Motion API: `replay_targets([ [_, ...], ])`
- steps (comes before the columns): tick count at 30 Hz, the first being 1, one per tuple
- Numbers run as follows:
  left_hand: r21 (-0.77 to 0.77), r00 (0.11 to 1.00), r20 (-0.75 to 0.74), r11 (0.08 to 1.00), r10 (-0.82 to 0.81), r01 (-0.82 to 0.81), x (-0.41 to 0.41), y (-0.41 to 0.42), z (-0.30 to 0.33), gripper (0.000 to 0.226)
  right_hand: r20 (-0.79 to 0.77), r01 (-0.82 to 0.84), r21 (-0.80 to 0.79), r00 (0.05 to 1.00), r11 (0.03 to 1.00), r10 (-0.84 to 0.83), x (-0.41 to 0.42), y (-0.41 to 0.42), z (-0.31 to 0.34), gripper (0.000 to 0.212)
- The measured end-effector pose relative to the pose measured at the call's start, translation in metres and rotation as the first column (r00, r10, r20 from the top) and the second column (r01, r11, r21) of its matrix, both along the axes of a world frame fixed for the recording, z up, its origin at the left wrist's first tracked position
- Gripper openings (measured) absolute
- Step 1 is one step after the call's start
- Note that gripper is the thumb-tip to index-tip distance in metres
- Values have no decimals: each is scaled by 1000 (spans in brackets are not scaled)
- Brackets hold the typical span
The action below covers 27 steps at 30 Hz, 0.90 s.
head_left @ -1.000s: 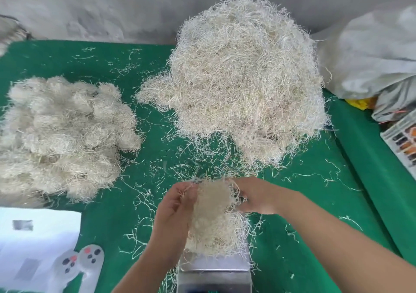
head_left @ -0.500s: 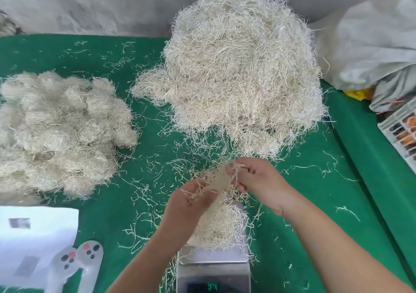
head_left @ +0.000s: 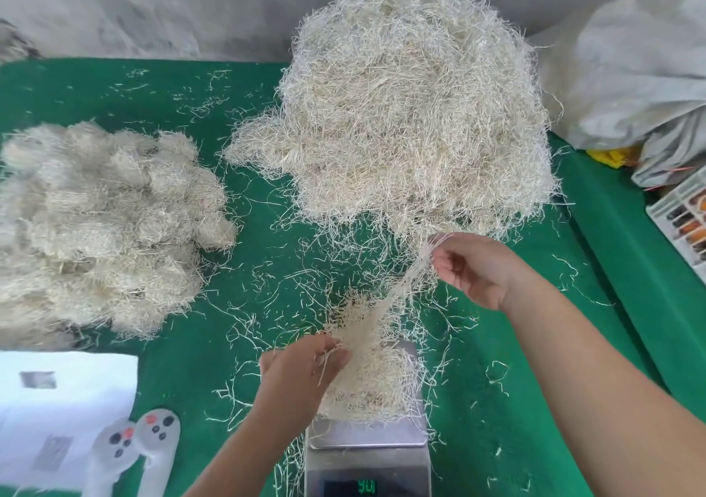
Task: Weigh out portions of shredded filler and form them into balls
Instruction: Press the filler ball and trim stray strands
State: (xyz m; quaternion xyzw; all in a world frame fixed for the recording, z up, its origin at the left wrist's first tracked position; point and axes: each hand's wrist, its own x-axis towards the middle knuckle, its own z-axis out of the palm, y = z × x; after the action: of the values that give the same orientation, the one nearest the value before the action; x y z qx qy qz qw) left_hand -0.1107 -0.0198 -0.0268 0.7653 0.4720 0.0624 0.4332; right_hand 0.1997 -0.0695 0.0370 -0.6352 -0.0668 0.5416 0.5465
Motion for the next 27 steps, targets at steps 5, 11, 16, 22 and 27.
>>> replay_targets([
  [5, 108, 956, -274, 984, -106, 140, -11, 2, -5, 41, -305, 496, 96, 840, 863, -449, 29, 21, 10, 11],
  [11, 104, 959, -267, 987, -92, 124, -15, -8, -8, 27, 470, -53, -115, 877, 992, 101, 48, 43, 7, 59],
  [16, 97, 981, -139, 984, -135, 150, -5, -11, 8, 43, 673, -253, -629, 297, 735, 678, 49, 41, 1, 71],
  [22, 171, 993, -59, 980, -98, 107, -13, -1, 39, 50, 826, -120, -524, 171, 843, 537, 23, 14, 12, 45],
  [27, 147, 995, -98, 988, -29, 44, -22, 10, 54, 65, 849, -280, -371, 284, 886, 445, -51, -24, -4, 35],
])
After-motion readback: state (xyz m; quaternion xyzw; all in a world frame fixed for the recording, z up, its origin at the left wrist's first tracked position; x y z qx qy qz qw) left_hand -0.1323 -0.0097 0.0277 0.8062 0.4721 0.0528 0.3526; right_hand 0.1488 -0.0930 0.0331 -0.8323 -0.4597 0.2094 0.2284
